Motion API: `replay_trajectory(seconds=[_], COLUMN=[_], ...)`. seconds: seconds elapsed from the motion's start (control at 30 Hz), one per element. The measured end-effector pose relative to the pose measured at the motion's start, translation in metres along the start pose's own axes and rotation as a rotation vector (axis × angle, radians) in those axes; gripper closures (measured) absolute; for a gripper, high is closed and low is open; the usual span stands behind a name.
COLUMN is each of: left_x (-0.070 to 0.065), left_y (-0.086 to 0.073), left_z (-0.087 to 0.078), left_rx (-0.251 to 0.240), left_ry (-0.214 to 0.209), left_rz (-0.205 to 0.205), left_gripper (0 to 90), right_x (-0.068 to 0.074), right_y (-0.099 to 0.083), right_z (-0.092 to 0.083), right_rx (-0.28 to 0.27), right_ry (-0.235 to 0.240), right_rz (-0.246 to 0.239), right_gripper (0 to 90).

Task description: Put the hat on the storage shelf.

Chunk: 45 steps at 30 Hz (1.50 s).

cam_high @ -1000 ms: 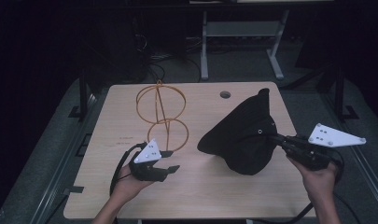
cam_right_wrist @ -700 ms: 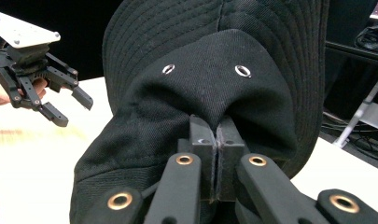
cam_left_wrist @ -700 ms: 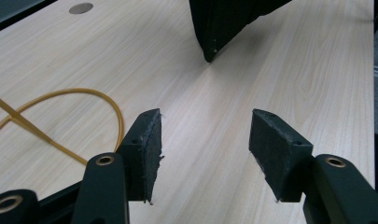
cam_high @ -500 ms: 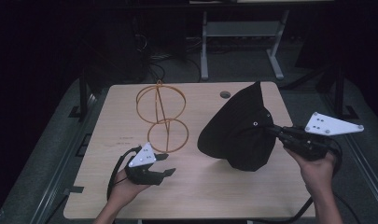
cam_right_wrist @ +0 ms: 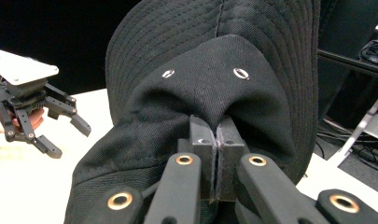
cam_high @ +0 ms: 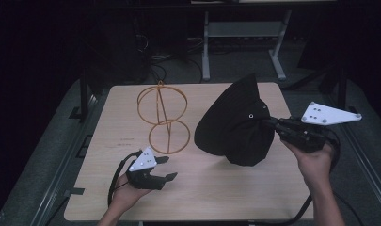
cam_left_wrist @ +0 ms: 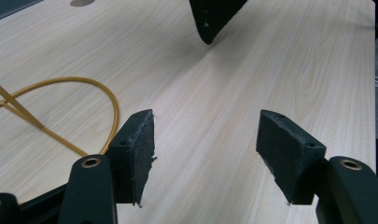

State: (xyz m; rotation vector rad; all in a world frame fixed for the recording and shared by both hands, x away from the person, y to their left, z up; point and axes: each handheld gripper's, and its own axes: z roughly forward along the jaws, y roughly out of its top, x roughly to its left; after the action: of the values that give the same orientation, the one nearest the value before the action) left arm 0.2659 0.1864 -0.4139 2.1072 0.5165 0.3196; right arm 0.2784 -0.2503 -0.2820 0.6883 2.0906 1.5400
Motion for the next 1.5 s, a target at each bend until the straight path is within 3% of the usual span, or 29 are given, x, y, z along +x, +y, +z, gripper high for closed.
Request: replay_trajectory(seconds=[0.2, 0.63, 1.5], left_x=[-0.002, -0.002, 0.0], left_y=[0.0, -0.005, -0.008], left_z=[0.001, 0.002, 0.004], left_rx=[0.013, 0.011, 0.021], left_ry=[-0.005, 0.001, 0.003], left_rz=[0.017, 0.009, 0.026], left_gripper=[35.2, 33.3, 32.9], right_x=[0.001, 0.001, 0.008], right_y=[0.011, 0.035, 0.086], right_z=[0.007, 0.023, 0.069], right_rx=[0.006, 0.002, -0.016], right_ry=[0.013, 0.038, 0.111], right_rz=[-0.008, -0.038, -0.065], right_gripper=[88.6, 88.6, 88.6])
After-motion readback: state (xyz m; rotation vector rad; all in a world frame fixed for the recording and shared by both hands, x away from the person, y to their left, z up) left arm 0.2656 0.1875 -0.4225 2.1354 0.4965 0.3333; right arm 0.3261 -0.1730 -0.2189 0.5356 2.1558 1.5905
